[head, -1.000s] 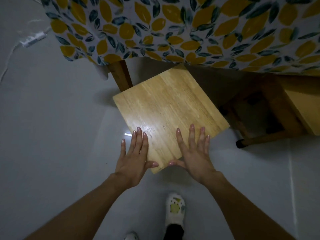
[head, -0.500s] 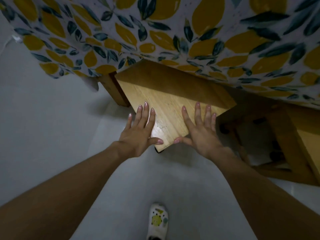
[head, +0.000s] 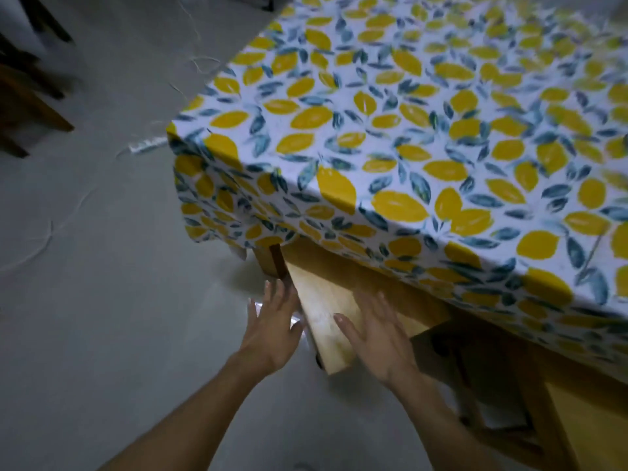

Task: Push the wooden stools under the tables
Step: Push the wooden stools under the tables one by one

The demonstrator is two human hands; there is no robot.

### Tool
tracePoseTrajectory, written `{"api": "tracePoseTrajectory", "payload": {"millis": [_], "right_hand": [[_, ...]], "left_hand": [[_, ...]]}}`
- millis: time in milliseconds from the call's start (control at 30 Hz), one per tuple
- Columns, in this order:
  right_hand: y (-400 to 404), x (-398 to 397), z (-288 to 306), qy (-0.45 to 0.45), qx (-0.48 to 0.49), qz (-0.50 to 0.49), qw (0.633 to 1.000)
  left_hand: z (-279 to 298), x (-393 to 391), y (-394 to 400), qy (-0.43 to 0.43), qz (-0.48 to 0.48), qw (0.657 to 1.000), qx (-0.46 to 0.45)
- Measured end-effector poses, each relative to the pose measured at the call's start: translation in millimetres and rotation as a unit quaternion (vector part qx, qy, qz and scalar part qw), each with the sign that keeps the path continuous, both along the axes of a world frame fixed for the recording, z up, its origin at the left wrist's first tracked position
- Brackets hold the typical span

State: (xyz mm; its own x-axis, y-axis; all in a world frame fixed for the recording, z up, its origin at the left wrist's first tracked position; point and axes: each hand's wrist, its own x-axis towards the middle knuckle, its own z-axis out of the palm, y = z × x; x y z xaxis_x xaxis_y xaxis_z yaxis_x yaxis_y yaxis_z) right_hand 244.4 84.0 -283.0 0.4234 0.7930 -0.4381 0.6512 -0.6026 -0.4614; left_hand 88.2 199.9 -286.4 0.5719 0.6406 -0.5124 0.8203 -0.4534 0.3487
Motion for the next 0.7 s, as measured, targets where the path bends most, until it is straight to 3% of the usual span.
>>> {"api": "tracePoseTrajectory", "payload": {"millis": [100, 200, 433, 700], "right_hand": [[35, -19, 71, 0.035, 0.033, 0.041, 0.998], [78, -37, 145, 0.028, 0.074, 0.075, 0.994], [180, -72, 272, 0.010, 0.132, 0.076, 0.988], [306, -117, 328, -0.013, 0.153, -0.001, 0.988]], "left_hand": [[71, -25, 19, -0.031, 0.109, 0.993, -0.017], [143, -49, 50, -0.074, 0.155, 0.985, -0.013], [271, -103, 151, -0.167, 0.156, 0.973, 0.040], [327, -161, 284, -0.213, 0.112, 0.970, 0.019]]}}
